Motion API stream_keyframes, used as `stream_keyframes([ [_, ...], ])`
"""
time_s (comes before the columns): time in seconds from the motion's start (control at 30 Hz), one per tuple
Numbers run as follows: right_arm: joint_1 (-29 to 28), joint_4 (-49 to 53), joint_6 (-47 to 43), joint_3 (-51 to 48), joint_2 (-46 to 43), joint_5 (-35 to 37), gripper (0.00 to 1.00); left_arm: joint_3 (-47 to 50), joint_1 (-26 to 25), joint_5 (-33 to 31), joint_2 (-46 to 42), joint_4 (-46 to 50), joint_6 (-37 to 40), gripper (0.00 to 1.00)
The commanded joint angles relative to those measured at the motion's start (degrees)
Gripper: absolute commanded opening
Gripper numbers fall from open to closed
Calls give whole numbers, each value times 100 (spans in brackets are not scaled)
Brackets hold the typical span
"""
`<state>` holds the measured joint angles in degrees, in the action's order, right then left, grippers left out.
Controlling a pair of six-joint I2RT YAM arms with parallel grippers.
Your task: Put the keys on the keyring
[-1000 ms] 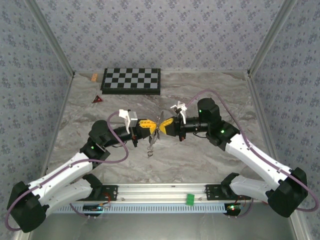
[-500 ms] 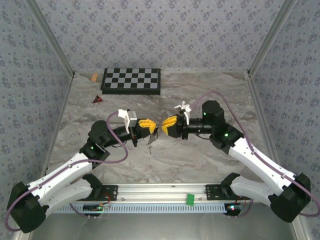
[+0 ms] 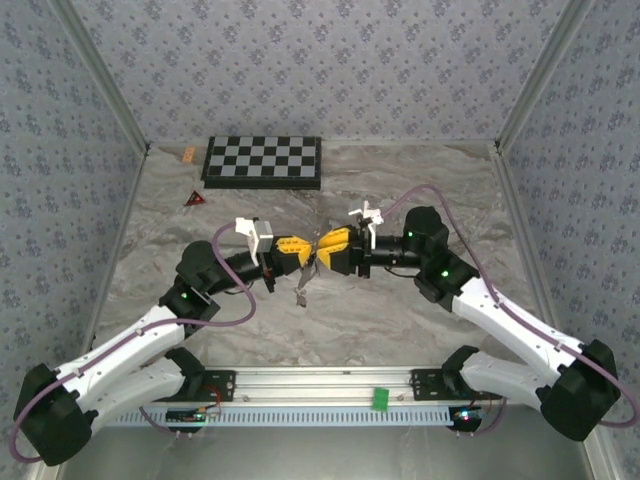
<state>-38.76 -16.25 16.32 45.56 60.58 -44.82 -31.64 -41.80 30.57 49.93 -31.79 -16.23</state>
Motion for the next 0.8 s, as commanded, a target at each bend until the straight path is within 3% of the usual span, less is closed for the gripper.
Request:
stream_keyframes([
  [0.0, -45, -282, 100, 185, 115, -141, 31, -43, -47, -41, -76, -371, -94, 0],
  [0.2, -57, -365, 114, 140, 180, -111, 29, -15, -45, -42, -73, -411, -126, 0],
  [0.77, -114, -492, 144, 143, 259, -159, 10, 8, -55, -40, -15, -481, -161, 0],
])
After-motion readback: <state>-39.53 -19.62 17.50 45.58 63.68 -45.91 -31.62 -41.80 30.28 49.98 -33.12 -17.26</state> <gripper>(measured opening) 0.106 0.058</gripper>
